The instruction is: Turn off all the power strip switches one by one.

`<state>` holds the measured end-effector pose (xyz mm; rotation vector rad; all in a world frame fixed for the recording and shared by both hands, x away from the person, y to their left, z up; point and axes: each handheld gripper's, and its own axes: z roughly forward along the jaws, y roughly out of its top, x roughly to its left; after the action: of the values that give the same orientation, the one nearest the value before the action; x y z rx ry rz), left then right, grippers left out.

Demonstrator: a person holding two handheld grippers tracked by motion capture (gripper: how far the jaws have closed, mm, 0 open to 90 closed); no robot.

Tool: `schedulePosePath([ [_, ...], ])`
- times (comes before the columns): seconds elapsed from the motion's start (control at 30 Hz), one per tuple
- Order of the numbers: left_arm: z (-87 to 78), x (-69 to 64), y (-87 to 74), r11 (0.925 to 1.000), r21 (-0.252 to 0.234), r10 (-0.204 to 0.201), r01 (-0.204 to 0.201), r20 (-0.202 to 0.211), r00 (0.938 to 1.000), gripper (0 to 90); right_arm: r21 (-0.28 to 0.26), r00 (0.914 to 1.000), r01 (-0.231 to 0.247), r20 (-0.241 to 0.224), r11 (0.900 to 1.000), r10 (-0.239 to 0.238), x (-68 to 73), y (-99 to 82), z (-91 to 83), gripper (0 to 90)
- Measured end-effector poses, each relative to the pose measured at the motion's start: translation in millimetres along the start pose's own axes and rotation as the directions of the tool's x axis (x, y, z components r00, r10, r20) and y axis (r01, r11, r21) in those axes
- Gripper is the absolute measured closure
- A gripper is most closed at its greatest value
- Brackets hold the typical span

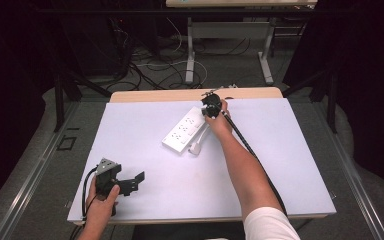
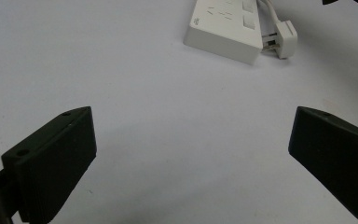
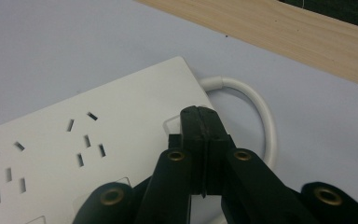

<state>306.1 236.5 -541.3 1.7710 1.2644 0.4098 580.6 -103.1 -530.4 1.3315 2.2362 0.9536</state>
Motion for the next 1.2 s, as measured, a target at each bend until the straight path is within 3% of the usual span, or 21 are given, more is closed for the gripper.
schedulePosePath([
  [0.23,-0.5,-0.4,0.2,0.9999,0.012,0.007,-0.007,0.002,1.0,0.8,0.007,0.9997,-0.018,-0.019,0.9998,0.018,-1.2,-2.0,-0.1,90.0],
  [0.53,-1.1,-0.4,0.2,0.9999,0.012,0.006,-0.006,0.002,1.0,0.8,-0.004,1.0,0.004,-0.001,1.0,-0.004,0.6,-3.1,2.2,90.0],
  [0.77,-1.1,-0.9,-0.1,0.9999,0.009,0.005,-0.005,0.002,1.0,0.8,-0.007,0.9996,-0.028,0.0,0.9996,0.028,1.3,-3.2,2.7,90.0],
  [1.2,-0.9,-0.4,-0.3,1.0,0.009,0.004,-0.004,0.001,1.0,0.8,-0.032,0.9998,-0.007,-0.018,0.9995,0.006,-2.1,-5.1,0.9,90.0],
])
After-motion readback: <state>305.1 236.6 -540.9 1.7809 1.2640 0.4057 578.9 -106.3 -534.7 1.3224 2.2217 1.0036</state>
